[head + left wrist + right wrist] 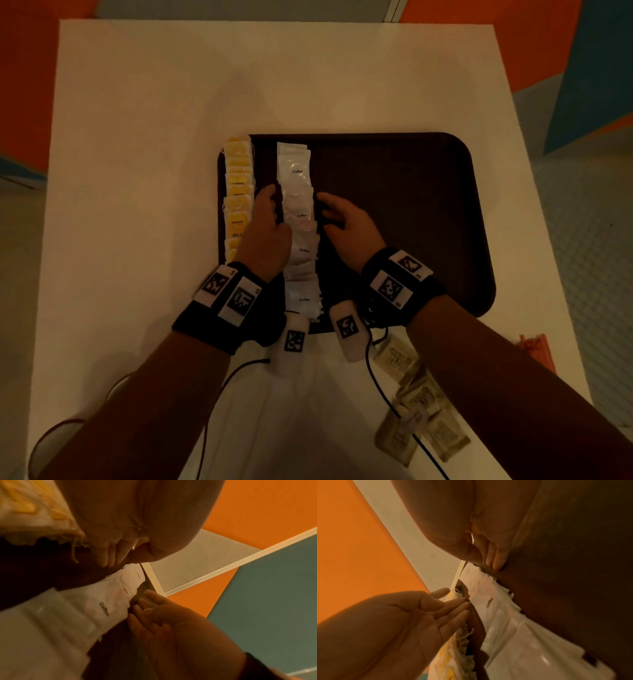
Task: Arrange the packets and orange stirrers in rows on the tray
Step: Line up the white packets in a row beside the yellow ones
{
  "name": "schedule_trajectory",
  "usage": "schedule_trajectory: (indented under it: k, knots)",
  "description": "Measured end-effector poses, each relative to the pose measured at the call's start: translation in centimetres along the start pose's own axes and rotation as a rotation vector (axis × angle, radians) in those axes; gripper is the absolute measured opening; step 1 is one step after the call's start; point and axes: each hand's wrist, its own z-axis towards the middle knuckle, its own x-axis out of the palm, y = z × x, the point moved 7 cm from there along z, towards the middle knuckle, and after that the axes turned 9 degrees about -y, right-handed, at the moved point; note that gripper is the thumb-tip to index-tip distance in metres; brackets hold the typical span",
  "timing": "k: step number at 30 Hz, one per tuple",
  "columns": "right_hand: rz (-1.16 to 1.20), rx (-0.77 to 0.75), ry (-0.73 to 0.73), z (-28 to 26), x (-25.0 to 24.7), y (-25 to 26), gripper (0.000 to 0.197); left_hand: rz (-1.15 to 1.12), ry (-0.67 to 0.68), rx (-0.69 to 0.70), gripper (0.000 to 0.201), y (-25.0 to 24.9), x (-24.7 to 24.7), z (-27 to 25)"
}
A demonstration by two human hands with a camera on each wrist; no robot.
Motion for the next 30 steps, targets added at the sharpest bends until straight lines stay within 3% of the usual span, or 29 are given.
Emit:
schedule_trajectory:
  k: [30]
  knots:
    - [0.094,-0.041,0.036,4.6,0.9,2.2,0.054,0.08,0.016,0.024,0.059,-1.8,-0.1,5.0]
